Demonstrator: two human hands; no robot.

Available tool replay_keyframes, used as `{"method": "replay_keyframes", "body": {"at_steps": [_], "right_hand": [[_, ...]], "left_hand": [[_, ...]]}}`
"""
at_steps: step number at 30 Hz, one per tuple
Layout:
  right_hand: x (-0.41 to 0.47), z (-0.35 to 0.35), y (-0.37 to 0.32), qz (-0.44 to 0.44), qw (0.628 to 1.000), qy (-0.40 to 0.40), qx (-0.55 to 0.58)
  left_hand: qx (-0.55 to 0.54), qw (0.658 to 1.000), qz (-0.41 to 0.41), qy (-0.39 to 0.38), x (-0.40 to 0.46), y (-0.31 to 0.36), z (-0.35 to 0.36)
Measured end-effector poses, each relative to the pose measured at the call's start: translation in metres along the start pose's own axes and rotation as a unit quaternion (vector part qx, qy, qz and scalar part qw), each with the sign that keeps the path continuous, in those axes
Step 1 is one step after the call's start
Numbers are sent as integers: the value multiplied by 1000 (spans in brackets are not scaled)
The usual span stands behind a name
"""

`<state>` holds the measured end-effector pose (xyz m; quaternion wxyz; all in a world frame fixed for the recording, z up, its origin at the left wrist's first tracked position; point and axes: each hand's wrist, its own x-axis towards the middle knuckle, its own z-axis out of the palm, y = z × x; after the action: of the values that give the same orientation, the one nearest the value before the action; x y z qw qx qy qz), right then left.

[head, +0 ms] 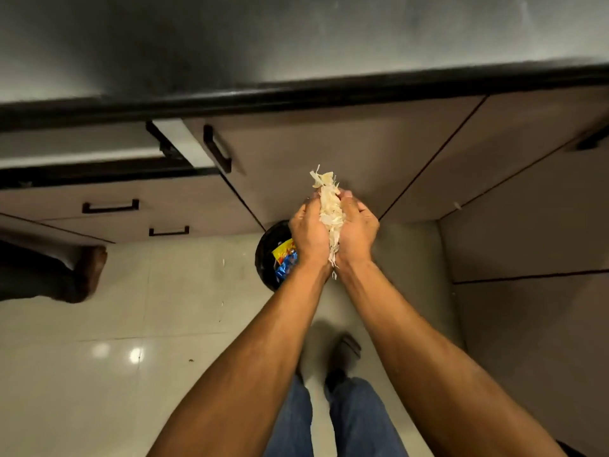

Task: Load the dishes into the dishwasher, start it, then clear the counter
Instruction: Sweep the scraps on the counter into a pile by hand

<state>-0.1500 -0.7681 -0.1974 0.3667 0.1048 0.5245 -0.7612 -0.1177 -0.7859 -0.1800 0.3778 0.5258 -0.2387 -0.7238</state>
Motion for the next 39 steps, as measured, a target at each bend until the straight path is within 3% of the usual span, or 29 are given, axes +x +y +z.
{"method": "replay_keyframes", "body": {"at_steps": [5,9,18,25,32,39], "right_hand": [[60,-25,102,17,1000,8,7],[110,-47,175,27,999,-6,-16],[207,-91,291,59,993,19,-99],[253,-119,350,59,980,-8,-192],[256,-130,354,68,967,-30,-242],[227,-132,319,19,934,-70,-351]], "left_hand": [[28,999,-1,26,83,-68,-58],[-25,999,-35,32,150,-126,-95],[9,996,-51,72,270,-229,-156],[137,990,-3,38,323,-277,-196],[314,948,47,-10,333,-289,-215],[526,841,99,-85,288,-251,-209]]}}
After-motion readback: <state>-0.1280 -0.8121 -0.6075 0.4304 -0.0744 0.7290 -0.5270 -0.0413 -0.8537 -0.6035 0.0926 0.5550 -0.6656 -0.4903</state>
